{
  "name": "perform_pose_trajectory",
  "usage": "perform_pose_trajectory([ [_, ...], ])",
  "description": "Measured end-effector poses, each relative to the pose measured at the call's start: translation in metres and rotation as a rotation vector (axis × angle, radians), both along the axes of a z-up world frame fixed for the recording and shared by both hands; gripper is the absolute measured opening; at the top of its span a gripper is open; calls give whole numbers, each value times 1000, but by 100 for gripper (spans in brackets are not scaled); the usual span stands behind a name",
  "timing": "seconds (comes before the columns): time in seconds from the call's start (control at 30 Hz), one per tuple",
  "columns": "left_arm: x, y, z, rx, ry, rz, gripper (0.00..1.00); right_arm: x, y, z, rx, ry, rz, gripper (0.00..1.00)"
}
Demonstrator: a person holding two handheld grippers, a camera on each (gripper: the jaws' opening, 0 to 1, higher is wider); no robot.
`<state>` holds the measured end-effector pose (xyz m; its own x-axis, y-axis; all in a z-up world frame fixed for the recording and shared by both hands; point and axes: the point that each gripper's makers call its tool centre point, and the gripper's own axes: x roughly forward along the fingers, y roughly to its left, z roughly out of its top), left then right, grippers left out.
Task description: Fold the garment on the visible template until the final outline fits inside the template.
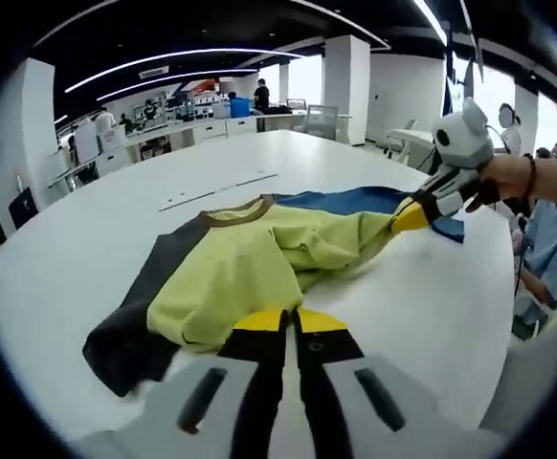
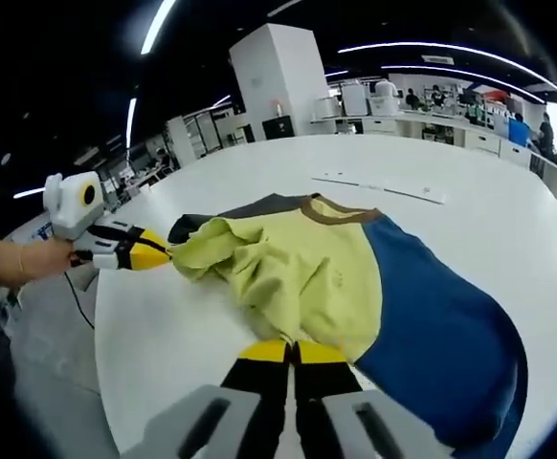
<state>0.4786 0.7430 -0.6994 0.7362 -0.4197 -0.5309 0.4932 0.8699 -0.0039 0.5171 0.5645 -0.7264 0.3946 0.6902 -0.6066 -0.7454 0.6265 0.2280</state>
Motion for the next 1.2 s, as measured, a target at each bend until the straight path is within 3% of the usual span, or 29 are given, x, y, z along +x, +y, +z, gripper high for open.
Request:
perform_pose_trajectory([
  [0.27,-16,23,25,-42,-19,50,0,-19,-14,12,-11,-5,3,0],
  [0.57,-42,44,34,-31,-18,73,0,-48,-28,17,-40,-2,27,0],
  [0.8,-66,59,30,-10,2,74,0,-73,-36,16,-88,-15,76,0],
  [1.2,-100,76,15,22,53,80,0,-104,-44,12,-85,6,94,0],
])
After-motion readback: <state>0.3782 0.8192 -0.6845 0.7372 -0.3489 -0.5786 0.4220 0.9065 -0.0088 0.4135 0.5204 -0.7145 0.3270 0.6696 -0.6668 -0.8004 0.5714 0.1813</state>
